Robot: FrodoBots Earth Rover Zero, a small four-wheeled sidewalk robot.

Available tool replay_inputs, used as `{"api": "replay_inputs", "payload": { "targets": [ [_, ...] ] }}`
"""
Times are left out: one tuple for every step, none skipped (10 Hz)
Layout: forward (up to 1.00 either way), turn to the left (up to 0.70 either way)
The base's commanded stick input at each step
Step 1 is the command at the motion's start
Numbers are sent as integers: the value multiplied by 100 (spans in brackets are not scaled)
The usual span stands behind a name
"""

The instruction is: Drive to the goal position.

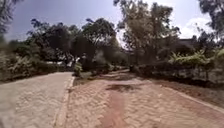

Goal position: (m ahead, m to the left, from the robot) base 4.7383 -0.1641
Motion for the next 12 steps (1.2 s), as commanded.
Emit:
{"api": "replay_inputs", "payload": {
  "targets": [
    [50, 0],
    [50, -50],
    [50, -50],
    [50, -50],
    [50, -50],
    [50, -50],
    [50, -18],
    [50, -8],
    [50, 0],
    [50, 0],
    [50, 0],
    [50, 0]
  ]
}}
